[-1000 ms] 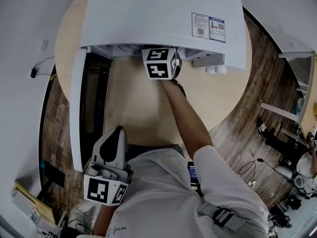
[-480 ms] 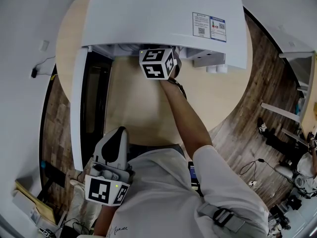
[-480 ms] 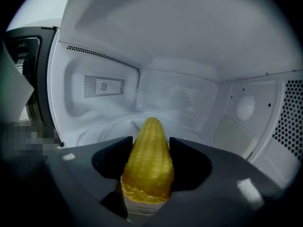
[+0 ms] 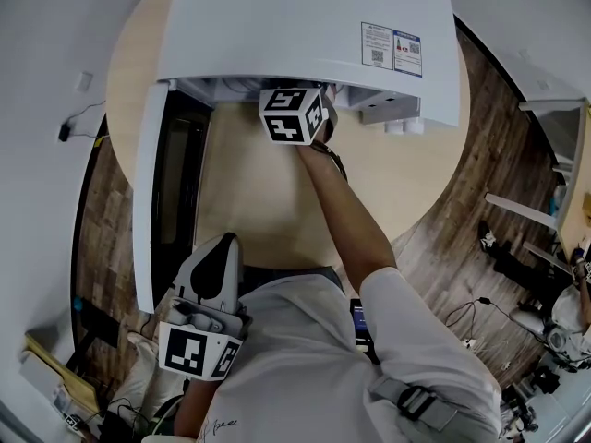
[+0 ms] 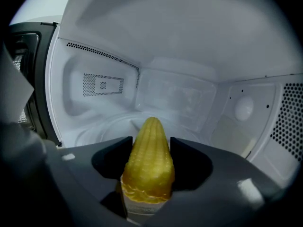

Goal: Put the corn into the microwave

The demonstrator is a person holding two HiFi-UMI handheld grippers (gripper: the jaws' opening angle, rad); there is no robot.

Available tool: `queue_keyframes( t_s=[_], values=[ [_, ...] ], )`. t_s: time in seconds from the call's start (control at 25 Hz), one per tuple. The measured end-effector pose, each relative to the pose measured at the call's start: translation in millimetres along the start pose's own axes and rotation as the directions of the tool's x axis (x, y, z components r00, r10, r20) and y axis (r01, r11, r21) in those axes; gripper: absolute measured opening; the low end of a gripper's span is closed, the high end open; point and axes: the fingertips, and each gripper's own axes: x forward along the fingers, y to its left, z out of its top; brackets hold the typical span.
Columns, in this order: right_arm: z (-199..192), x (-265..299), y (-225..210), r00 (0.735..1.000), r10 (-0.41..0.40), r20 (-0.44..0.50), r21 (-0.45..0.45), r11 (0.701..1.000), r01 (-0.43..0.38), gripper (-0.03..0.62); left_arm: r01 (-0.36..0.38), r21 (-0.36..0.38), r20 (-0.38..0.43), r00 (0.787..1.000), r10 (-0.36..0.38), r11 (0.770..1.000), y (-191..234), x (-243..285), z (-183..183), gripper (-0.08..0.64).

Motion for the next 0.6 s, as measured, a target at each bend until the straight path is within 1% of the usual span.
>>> queue_keyframes(
  t_s=[0.16,0.32,0.6],
  values=[
    [-1.8,0.1,3.2,1.0,0.01,-0.01,-0.011,1.0,-0.01,0.266,0.003,0.0,0.002,1.0,-0.003,1.0,-1.5,-1.7,0.6,-0.011],
    [-2.2,0.3,5.9,0.999,0.031,-0.012,0.012,0.999,-0.031,0.311,0.004,0.005,0.001,1.0,-0.004,1.0,-2.8,-2.6,0.6,-0.011],
    [-1.6,-5.2,5.8,0.999,0.051,-0.008,0.031,0.998,-0.051,0.321,0.011,0.015,0.008,1.0,-0.011,1.0,-10.3,-1.7,4.0,-0.011]
  ],
)
